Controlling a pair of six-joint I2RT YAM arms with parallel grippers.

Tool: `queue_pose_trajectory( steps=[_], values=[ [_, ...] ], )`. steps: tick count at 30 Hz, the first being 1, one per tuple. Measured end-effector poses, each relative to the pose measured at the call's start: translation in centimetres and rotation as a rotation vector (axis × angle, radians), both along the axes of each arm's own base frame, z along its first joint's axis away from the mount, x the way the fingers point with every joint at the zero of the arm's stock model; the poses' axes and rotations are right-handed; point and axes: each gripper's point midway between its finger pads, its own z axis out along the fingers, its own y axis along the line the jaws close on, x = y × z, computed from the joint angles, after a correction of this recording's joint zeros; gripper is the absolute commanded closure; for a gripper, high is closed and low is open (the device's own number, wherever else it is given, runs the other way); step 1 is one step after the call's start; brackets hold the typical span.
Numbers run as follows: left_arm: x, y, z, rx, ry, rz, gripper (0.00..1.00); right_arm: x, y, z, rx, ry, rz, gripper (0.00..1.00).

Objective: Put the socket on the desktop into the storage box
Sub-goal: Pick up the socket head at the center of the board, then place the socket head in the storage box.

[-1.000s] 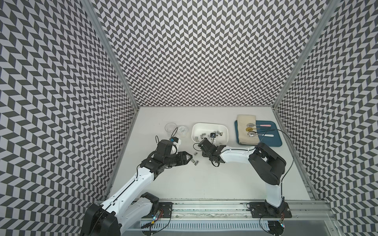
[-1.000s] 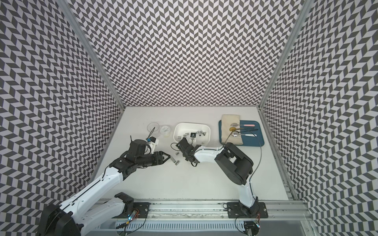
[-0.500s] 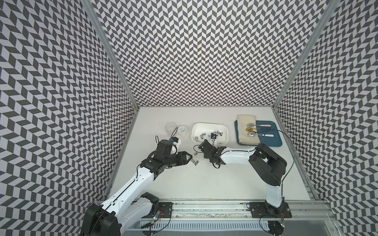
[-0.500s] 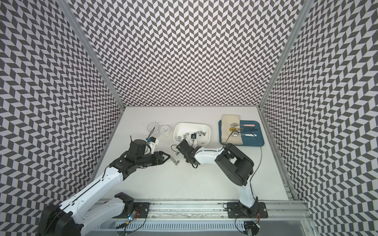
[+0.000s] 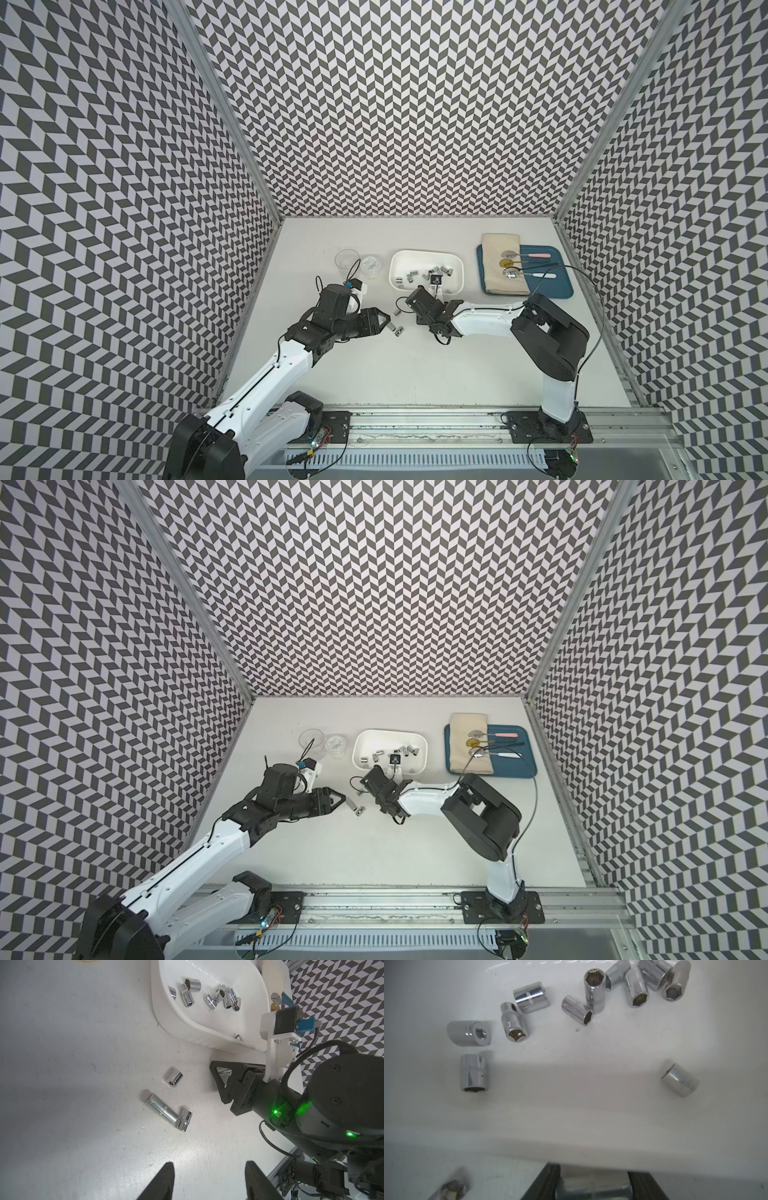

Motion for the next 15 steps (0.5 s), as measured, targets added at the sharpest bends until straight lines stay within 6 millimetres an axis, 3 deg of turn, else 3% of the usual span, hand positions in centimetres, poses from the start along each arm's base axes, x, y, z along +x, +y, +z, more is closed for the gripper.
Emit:
queue_pose_trajectory(
  steps=[8, 15],
  values=[
    [0.1, 0.1, -0.1, 0.004, 0.001, 0.008, 0.42, -2.5, 0.4, 1.5, 0.037, 0.053, 0.081, 0.60],
    [0.2, 0.2, -0.4, 0.011, 0.014, 0.020, 0.42, -2.8, 1.2, 5.7, 0.122, 0.010, 0.131, 0.60]
  ],
)
